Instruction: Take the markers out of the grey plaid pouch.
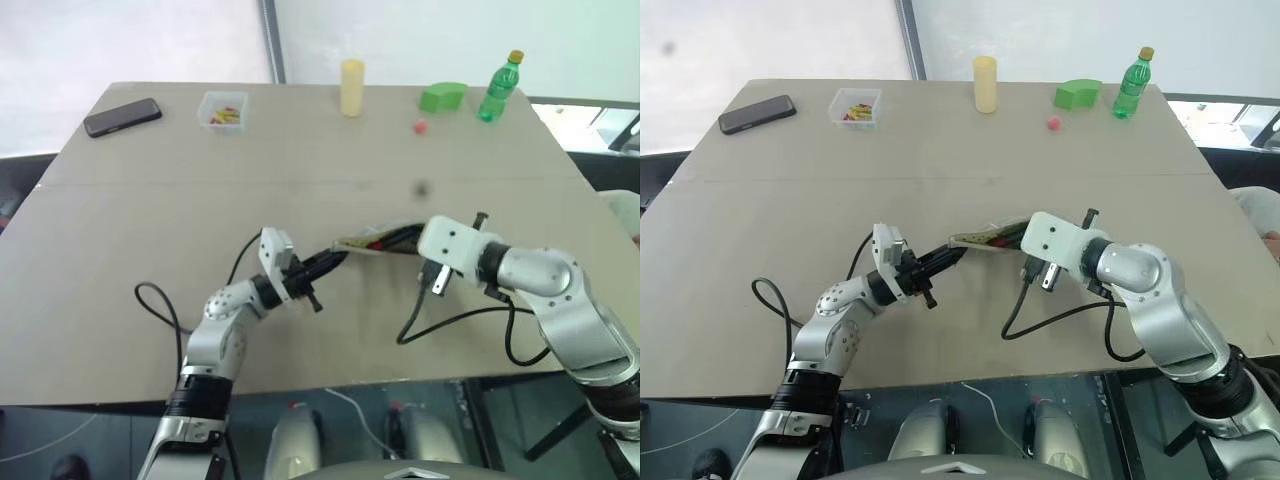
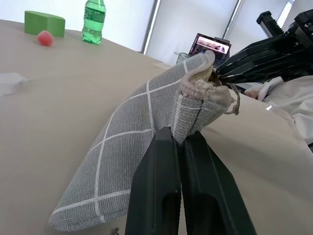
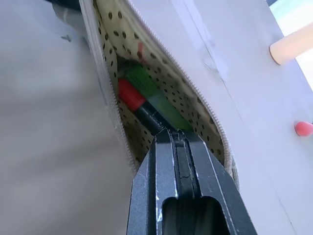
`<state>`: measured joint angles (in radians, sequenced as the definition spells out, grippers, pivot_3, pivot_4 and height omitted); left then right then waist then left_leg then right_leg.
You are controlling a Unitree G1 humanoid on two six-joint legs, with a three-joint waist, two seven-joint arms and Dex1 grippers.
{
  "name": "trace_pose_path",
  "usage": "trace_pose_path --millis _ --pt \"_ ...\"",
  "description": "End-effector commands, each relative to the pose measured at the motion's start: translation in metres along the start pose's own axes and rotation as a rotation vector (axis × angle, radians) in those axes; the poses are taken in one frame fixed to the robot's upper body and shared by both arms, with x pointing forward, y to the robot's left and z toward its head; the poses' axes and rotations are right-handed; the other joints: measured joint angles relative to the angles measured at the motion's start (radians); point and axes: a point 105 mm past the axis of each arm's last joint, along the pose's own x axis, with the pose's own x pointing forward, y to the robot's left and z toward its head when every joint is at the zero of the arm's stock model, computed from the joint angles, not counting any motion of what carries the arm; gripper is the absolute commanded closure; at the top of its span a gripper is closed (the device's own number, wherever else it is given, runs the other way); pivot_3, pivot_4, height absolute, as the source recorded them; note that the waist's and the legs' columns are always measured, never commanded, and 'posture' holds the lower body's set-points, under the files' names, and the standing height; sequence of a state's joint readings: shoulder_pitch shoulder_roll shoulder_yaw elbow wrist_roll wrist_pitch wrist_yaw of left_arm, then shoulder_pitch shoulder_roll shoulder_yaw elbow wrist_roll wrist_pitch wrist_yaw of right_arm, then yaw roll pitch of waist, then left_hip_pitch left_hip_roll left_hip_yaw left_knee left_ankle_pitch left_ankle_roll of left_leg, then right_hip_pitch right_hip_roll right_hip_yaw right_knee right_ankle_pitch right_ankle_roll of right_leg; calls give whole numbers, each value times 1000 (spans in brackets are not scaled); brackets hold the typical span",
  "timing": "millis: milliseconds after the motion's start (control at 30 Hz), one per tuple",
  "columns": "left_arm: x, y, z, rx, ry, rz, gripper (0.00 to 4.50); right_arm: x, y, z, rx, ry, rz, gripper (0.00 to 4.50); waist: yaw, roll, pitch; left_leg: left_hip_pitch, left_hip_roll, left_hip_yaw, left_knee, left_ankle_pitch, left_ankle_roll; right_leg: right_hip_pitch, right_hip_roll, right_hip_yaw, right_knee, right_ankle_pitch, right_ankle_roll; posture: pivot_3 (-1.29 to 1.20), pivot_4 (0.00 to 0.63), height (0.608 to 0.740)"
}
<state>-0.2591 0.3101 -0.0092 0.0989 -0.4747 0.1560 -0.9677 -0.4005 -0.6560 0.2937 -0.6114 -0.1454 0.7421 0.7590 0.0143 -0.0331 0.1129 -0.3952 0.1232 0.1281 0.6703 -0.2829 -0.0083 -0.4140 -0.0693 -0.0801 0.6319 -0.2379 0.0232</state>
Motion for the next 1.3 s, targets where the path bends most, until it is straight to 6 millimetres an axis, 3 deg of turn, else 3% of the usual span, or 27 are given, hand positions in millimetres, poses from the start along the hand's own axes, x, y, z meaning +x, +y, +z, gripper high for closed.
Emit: trace_pose_path --millis 33,133,267,333,500,667,900,1300 --pt "6 -3 9 6 -28 -27 4500 6 -4 7 -28 -17 -8 4238 0 0 0 0 0 0 0 0 0 0 0 0 0 0 0 0 150 740" --pt "9 -13 13 -82 -43 -88 4500 25 -4 -2 -81 30 -4 3388 -3 0 0 0 0 0 0 0 0 0 0 0 0 0 0 0 150 740" --pt "10 -30 23 -261 -56 -199 4500 32 -7 -6 -137 80 25 3388 -1 1 0 0 0 0 0 0 0 0 0 0 0 0 1 0 150 740" --pt "8 -38 30 -365 -69 -254 4500 24 -12 -6 -168 107 55 3388 0 1 1 -1 0 0 0 0 0 0 0 0 0 0 1 0 150 740" --pt "0 -52 50 -574 -93 -385 4500 -21 -18 3 -192 192 181 3388 -1 3 2 -2 -1 -1 -1 0 0 0 -1 -1 -3 -1 1 0 150 740" --pt "0 -50 33 -500 -23 -338 4500 -32 -14 11 -169 210 245 3388 -5 3 2 -1 -1 -2 -2 0 0 0 0 -1 -2 -1 1 0 150 740" --pt "-3 -33 -7 -354 91 -177 4500 -16 31 -21 -128 262 382 3388 1 3 2 -1 -2 -2 -1 0 0 1 -1 -2 -4 -1 1 0 150 740" --pt "-9 -34 -11 -360 83 -134 4500 12 26 -29 -264 254 314 3388 -3 2 1 1 -2 -3 0 0 0 1 -1 -1 0 -1 1 0 150 740"
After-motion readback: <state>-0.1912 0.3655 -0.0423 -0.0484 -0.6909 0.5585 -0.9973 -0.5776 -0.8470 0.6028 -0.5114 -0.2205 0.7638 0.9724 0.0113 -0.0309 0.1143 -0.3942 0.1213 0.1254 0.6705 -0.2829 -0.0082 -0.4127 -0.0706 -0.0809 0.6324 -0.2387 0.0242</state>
